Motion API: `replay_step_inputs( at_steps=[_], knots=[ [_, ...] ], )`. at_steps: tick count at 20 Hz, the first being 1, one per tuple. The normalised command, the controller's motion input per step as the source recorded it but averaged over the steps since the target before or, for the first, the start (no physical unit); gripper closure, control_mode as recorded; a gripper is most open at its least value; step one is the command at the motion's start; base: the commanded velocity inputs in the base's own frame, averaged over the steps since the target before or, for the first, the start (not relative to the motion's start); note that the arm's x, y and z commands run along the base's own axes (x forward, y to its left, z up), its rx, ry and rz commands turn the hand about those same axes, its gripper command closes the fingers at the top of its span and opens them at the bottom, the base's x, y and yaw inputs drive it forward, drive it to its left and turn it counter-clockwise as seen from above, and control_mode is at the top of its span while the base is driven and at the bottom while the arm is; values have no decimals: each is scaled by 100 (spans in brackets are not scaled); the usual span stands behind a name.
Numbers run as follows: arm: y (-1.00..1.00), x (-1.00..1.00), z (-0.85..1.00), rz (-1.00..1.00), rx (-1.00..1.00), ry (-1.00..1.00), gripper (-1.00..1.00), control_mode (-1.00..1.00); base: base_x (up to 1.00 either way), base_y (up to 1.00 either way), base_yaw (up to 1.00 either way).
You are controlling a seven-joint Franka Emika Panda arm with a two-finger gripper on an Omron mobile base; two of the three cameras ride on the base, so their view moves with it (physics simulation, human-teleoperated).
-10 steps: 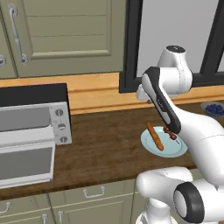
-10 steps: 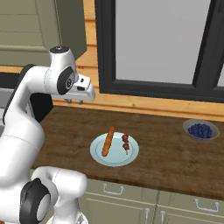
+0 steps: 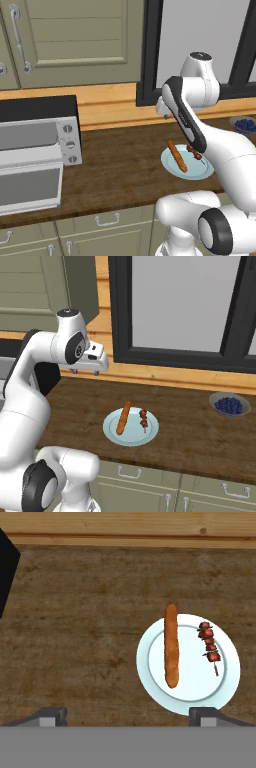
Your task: Pick up the kebab skewer and baguette bread, and place them inside the toaster oven. Close the toaster oven door and start by setting the timer.
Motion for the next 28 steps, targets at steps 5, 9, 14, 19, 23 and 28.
replay_step_inputs(
  at_steps=[5,9,14,19,23,28],
  knots=[
    [0,0,0,0,0,0,-100,100,-6,12,0],
    [0,0,0,0,0,0,-100,100,-1,78,0],
    [0,0,0,0,0,0,-100,100,1,83,0],
    [0,0,0,0,0,0,-100,100,5,67,0],
    [0,0,0,0,0,0,-100,100,0,0,0],
    [0,0,0,0,0,0,-100,100,0,0,0]
  ],
)
